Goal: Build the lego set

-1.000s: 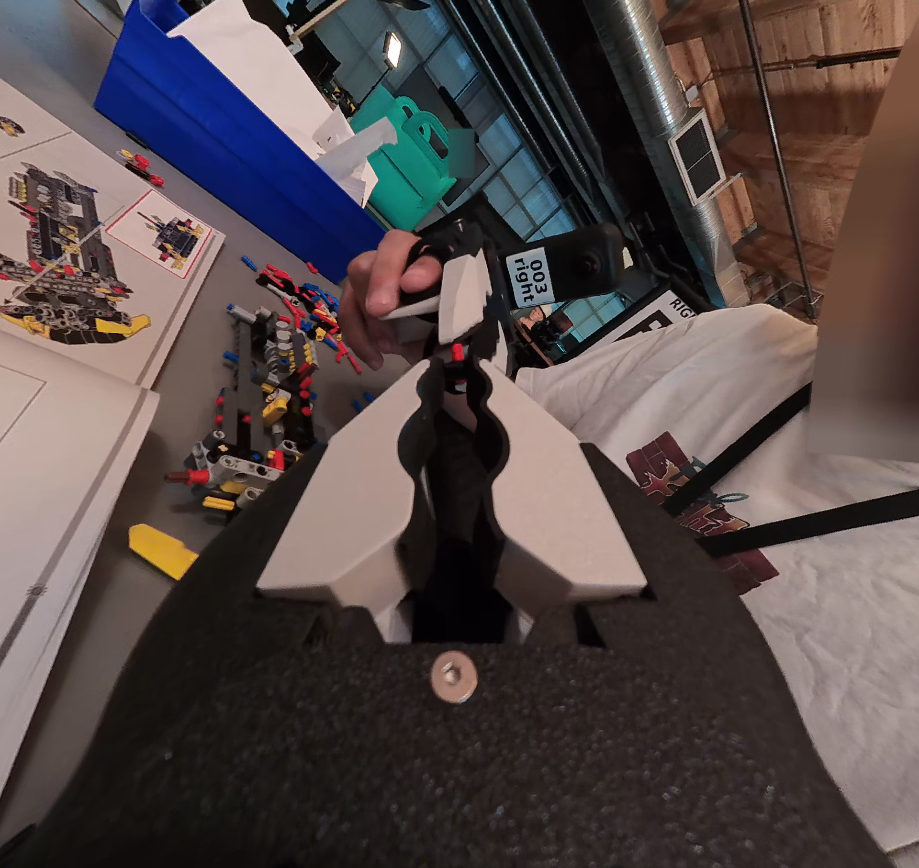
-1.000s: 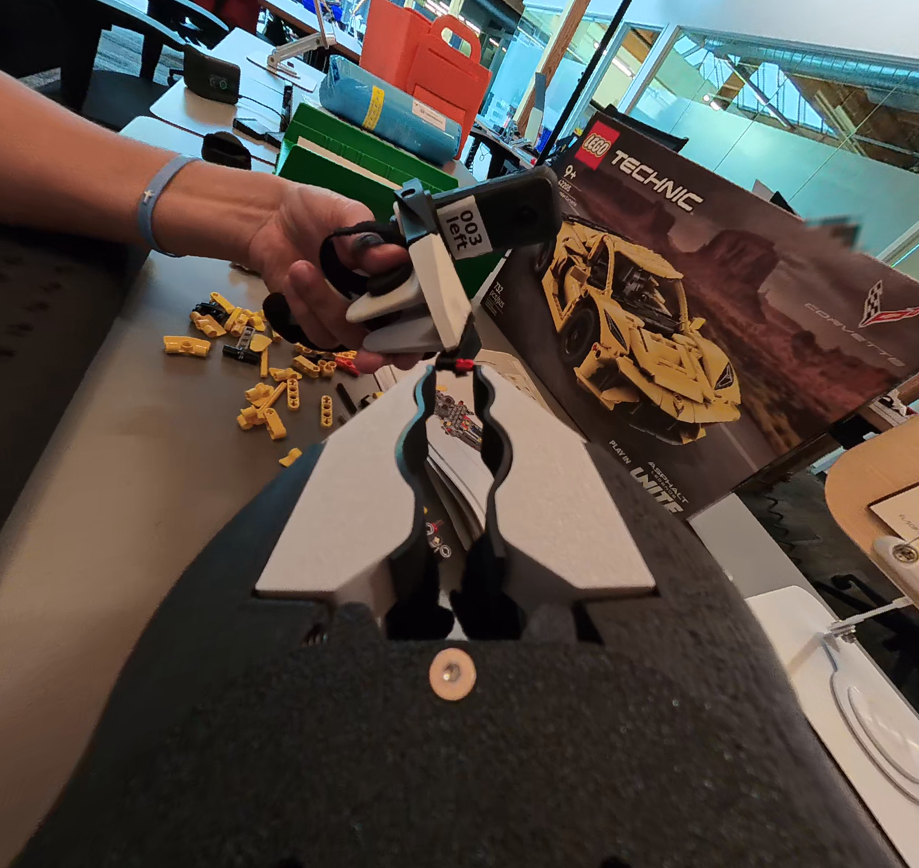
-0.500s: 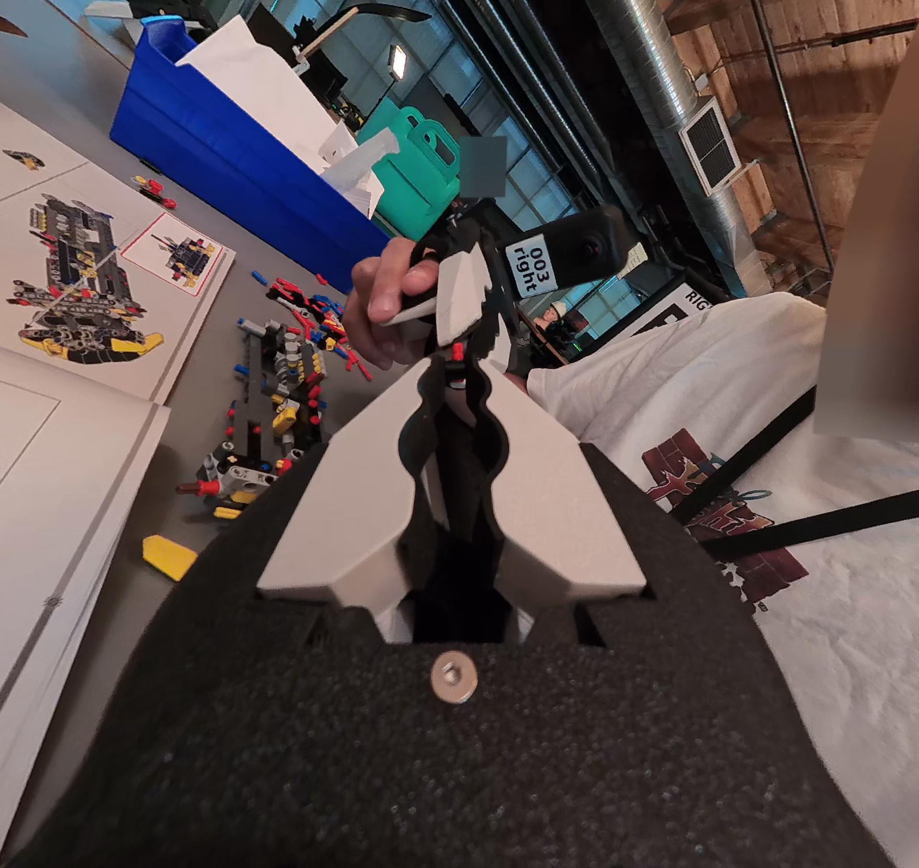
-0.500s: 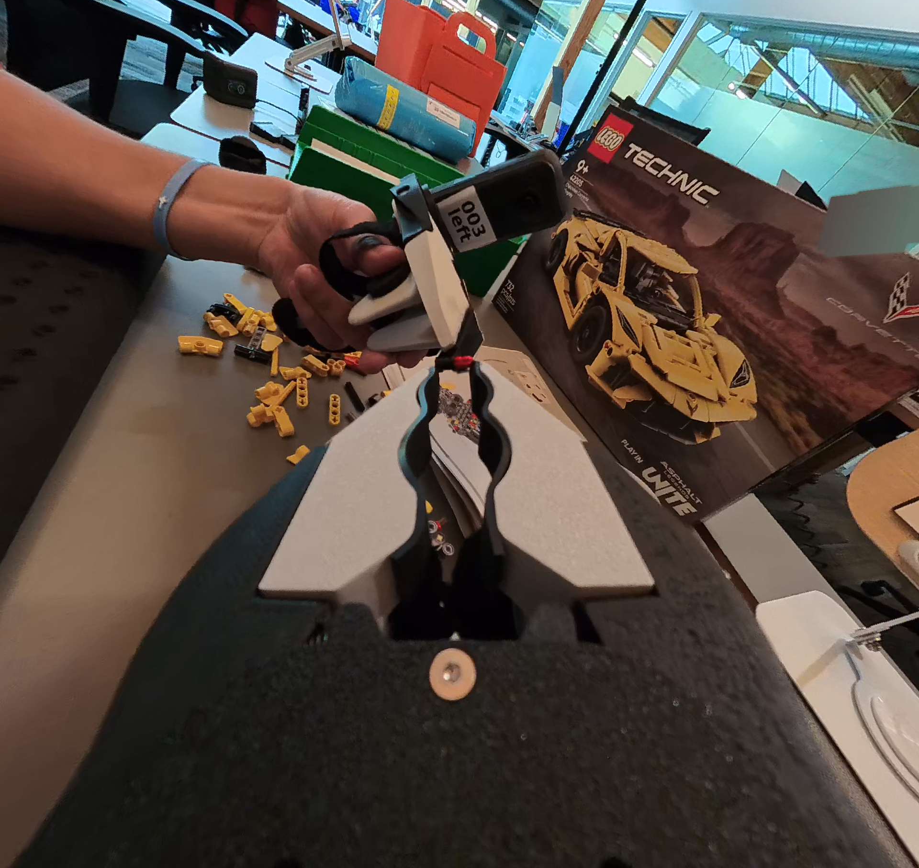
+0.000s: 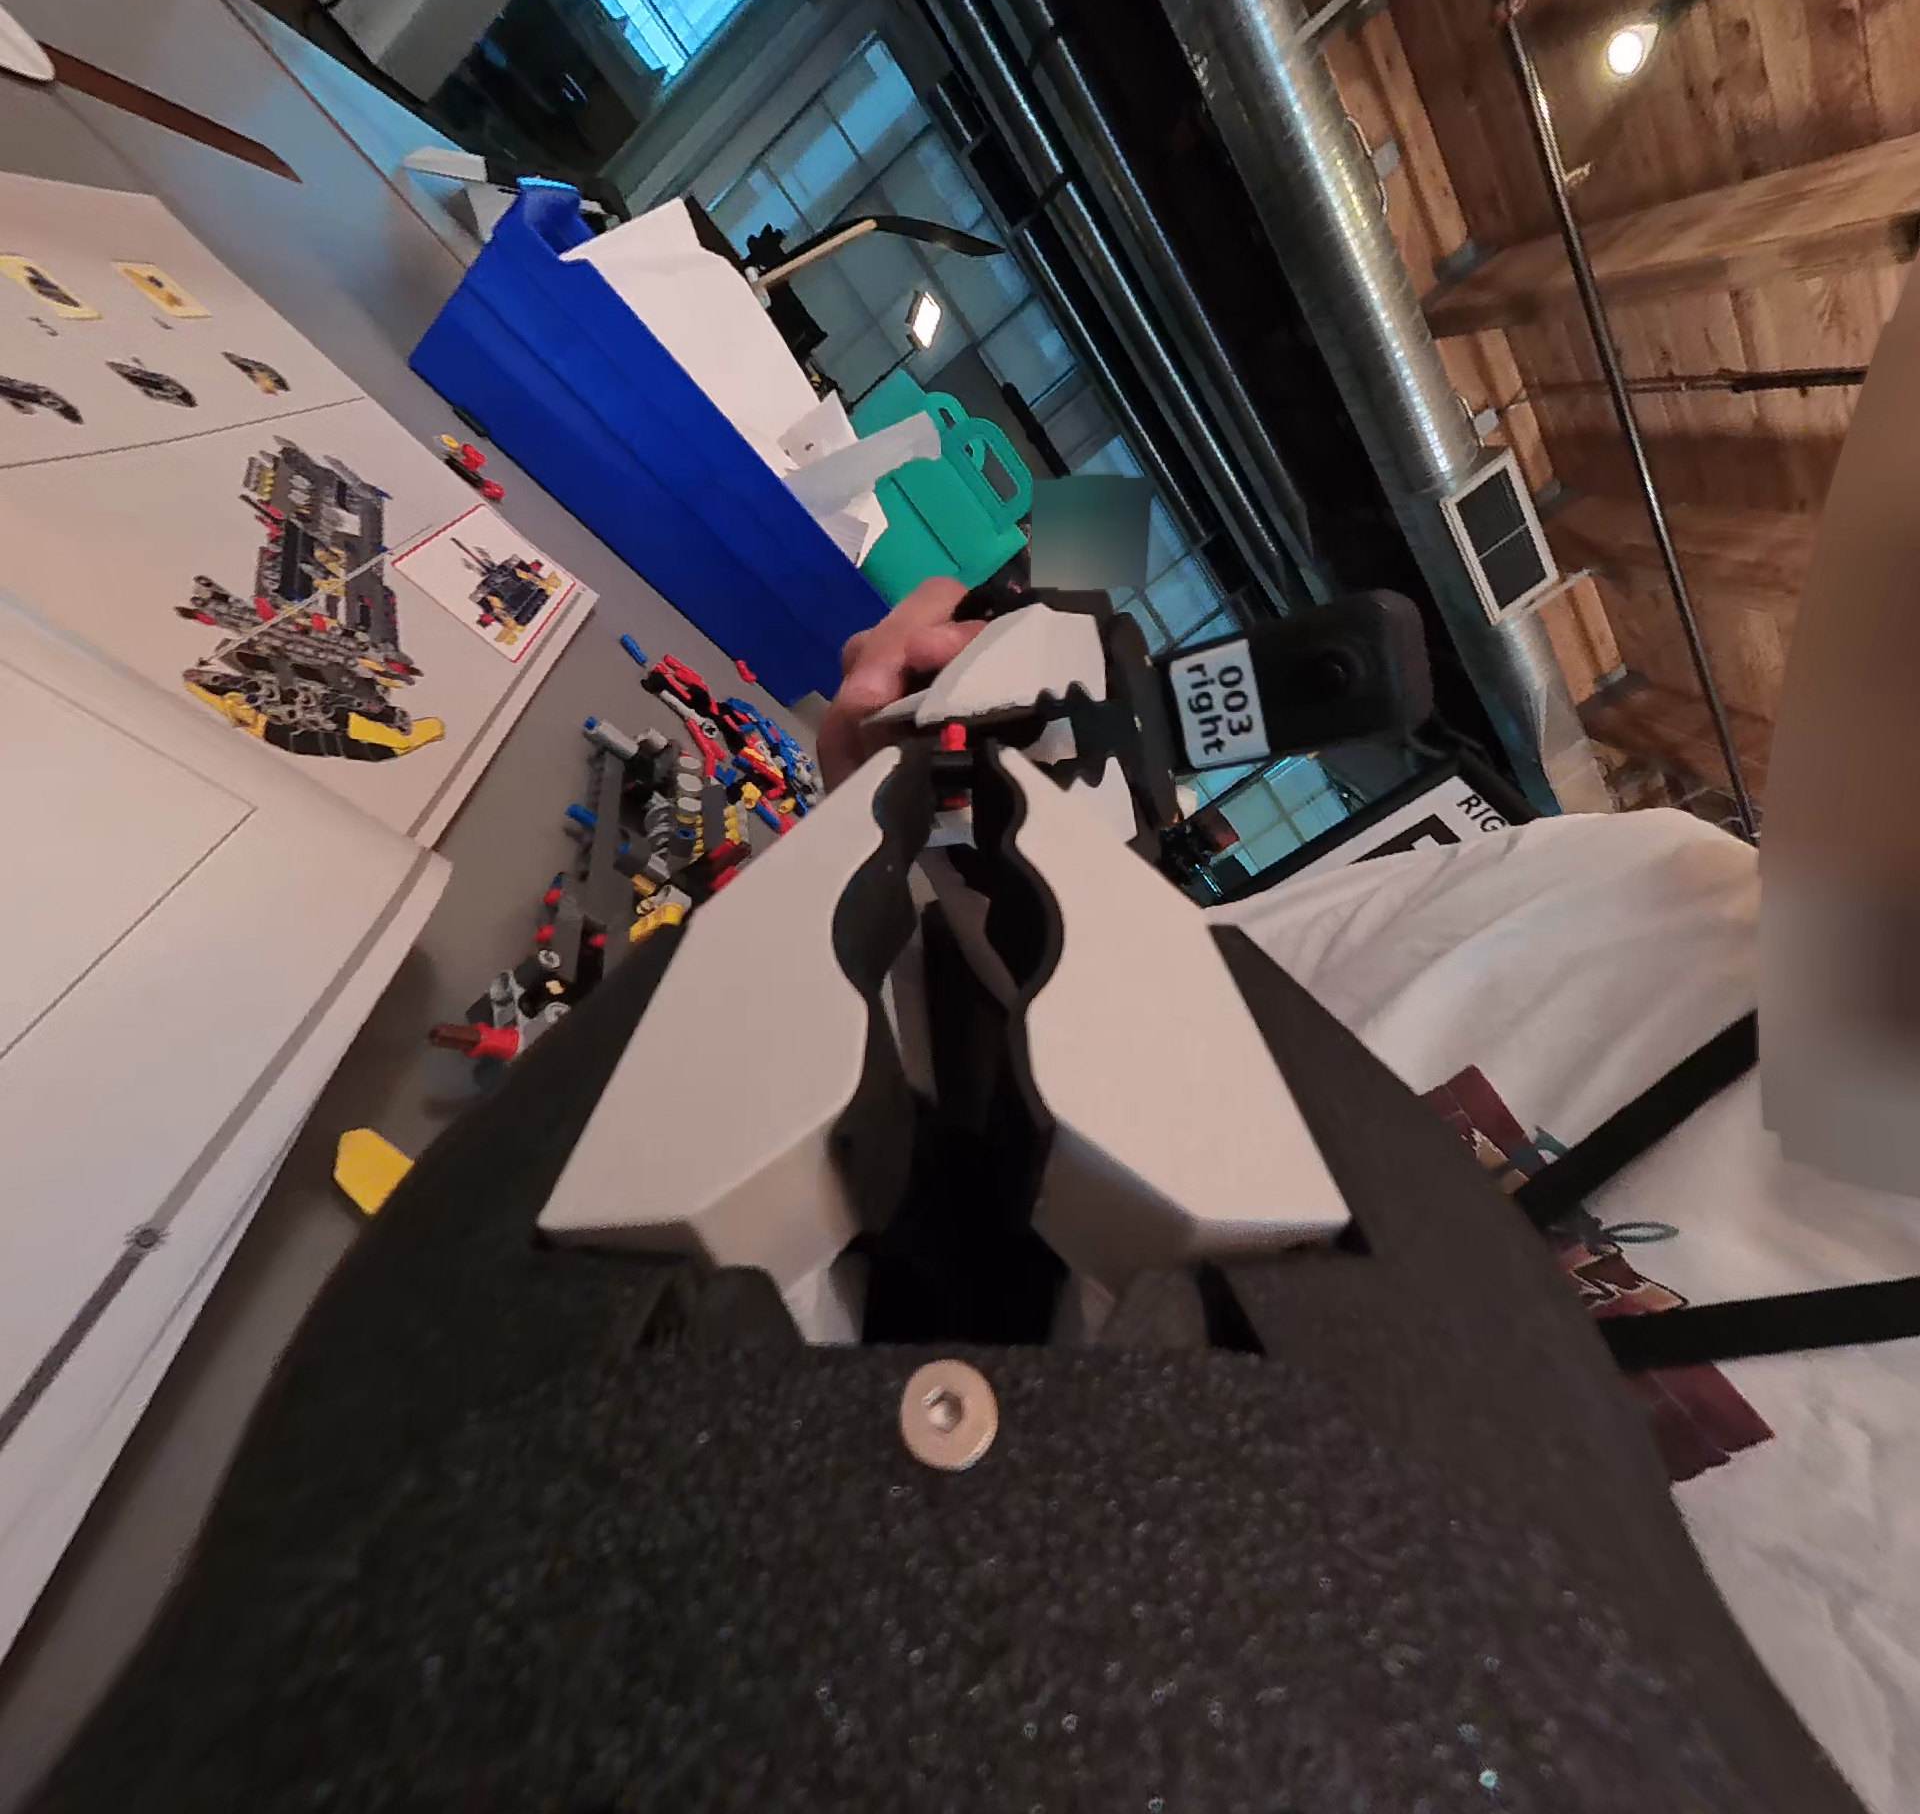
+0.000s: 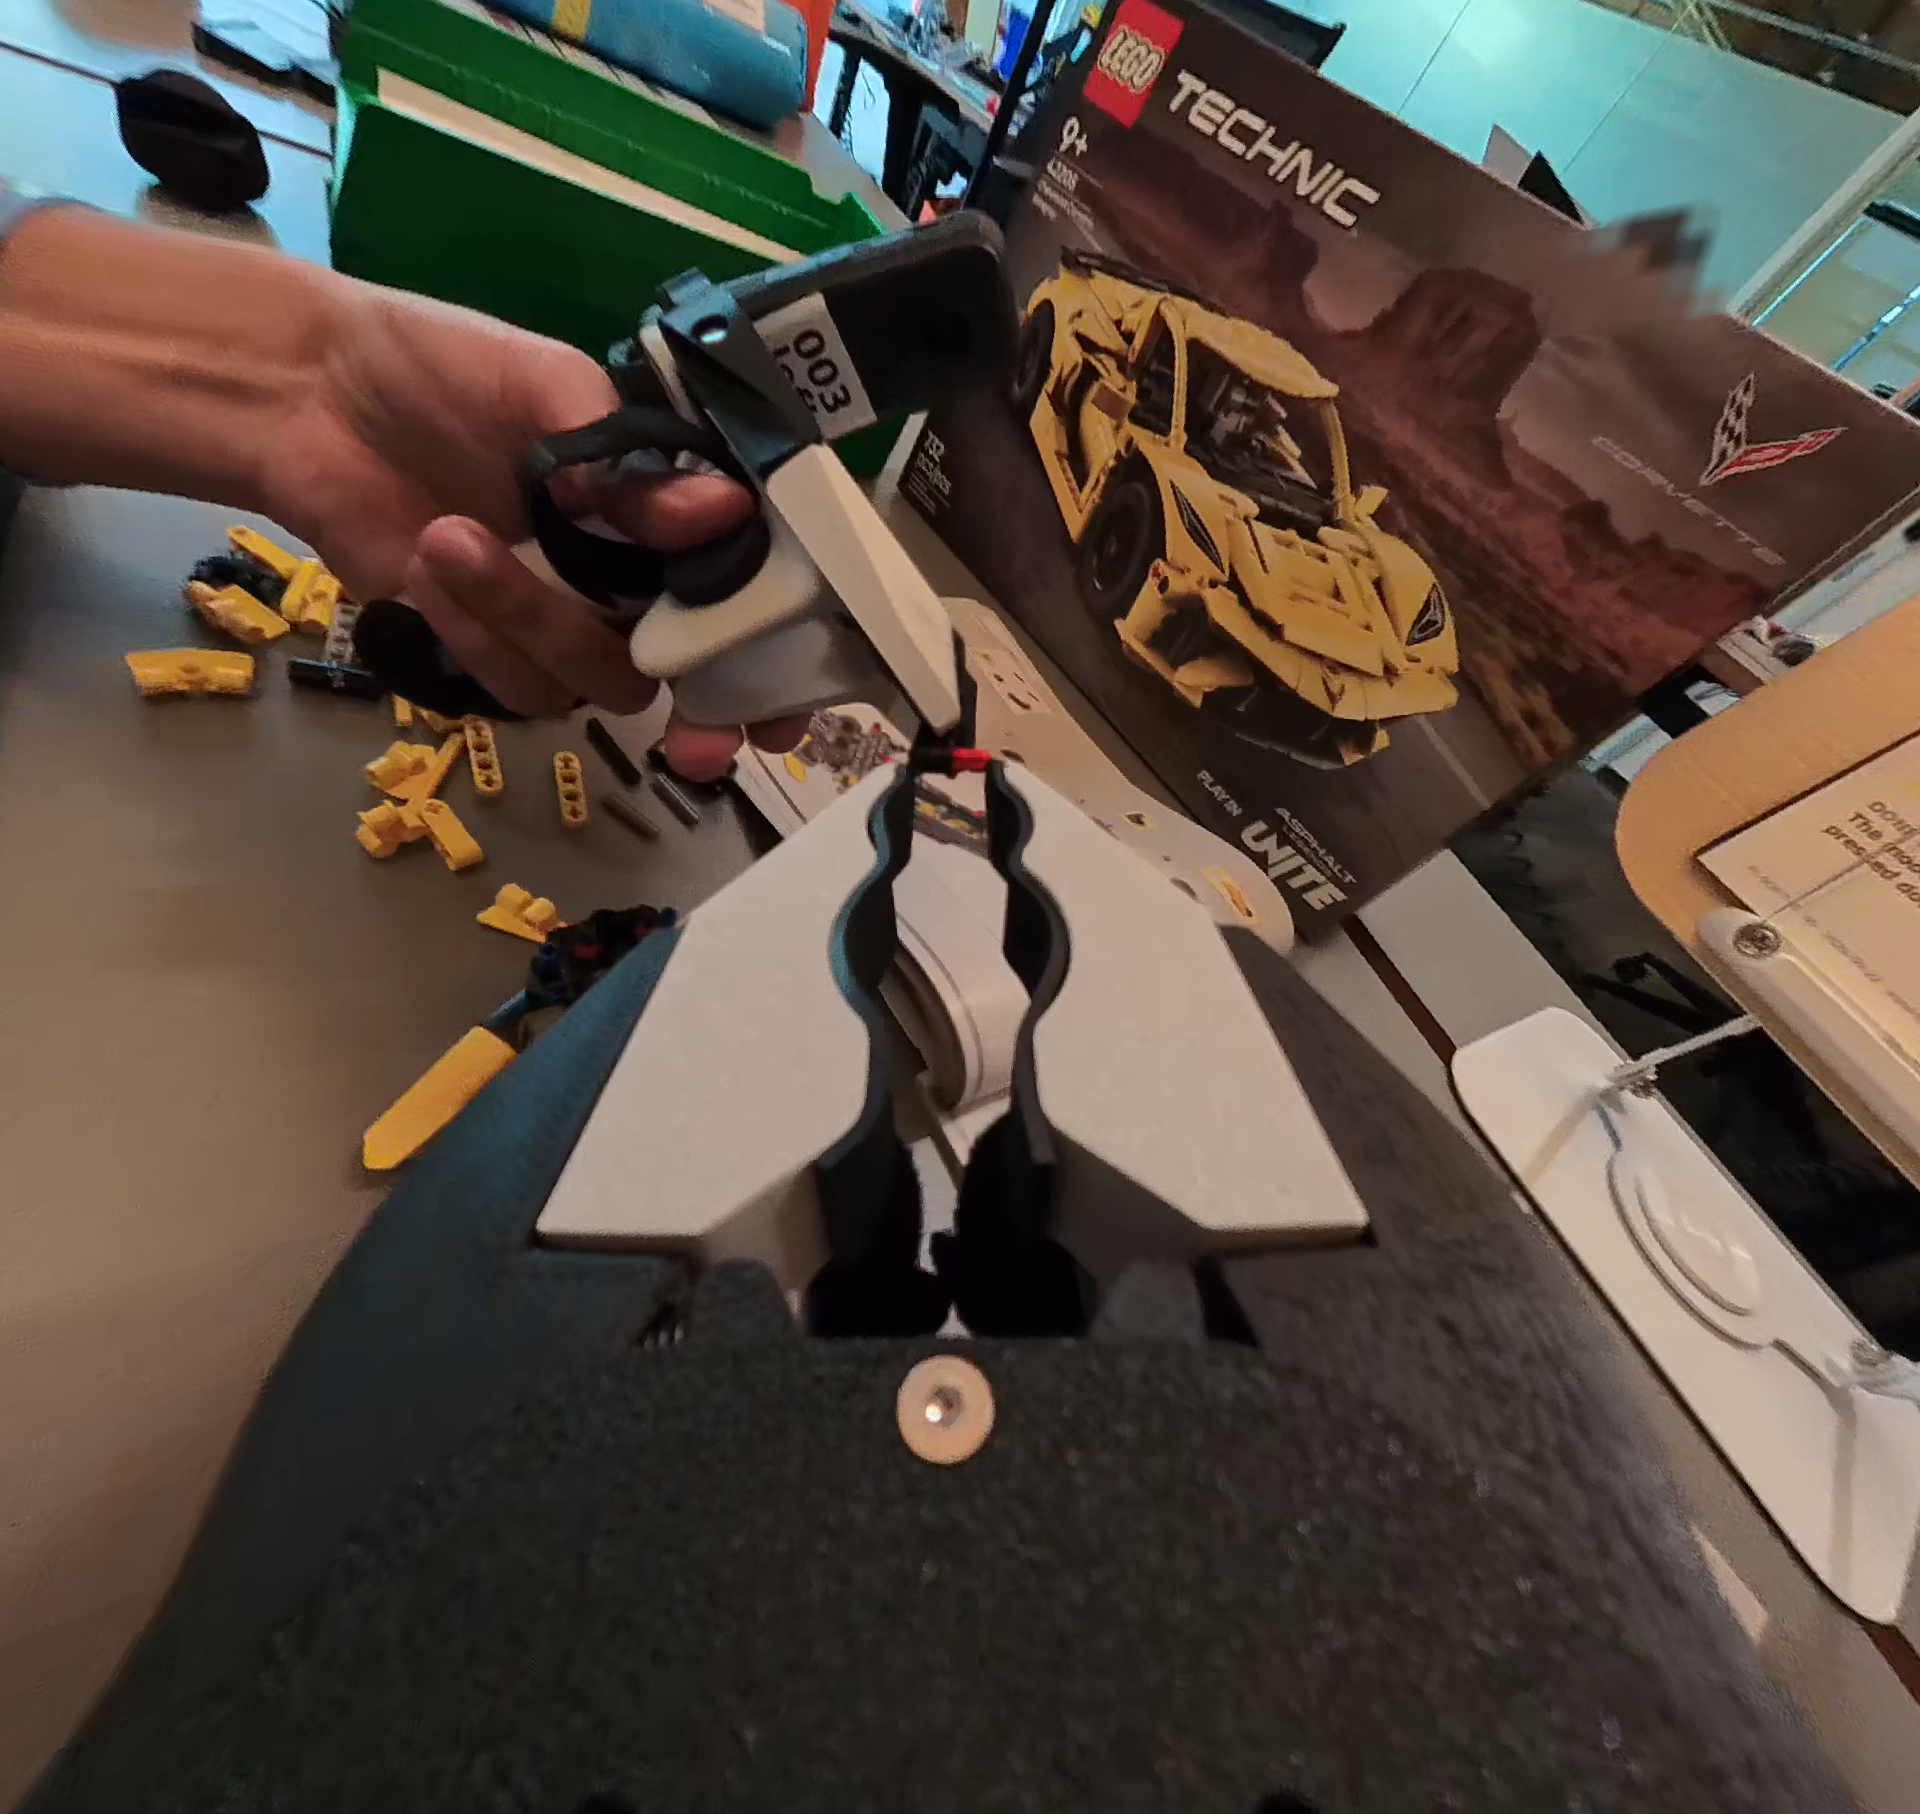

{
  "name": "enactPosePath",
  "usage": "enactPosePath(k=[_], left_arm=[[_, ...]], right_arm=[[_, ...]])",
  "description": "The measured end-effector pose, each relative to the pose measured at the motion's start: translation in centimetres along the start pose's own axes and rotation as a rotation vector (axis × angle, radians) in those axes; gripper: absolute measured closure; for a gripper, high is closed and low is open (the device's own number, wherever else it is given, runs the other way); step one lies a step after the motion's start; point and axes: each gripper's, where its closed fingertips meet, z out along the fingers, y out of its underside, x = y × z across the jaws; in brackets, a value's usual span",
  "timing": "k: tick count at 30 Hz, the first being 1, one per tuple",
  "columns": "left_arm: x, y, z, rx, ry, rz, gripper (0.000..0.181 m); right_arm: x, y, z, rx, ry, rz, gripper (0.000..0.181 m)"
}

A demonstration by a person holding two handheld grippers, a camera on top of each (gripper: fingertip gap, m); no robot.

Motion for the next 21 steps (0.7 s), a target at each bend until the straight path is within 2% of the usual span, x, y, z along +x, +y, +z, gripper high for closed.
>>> enactPosePath(k=[9, 21], left_arm=[[-1.0, 0.2, -0.1, -0.01, -0.087, 0.036, 0.175], [-1.7, 0.3, 0.0, -0.009, -0.118, 0.043, 0.175]], right_arm=[[0.2, 1.1, 0.4, -0.112, 0.045, -0.07, 0.17], [0.4, 1.8, 0.6, -0.133, 0.04, -0.056, 0.17]])
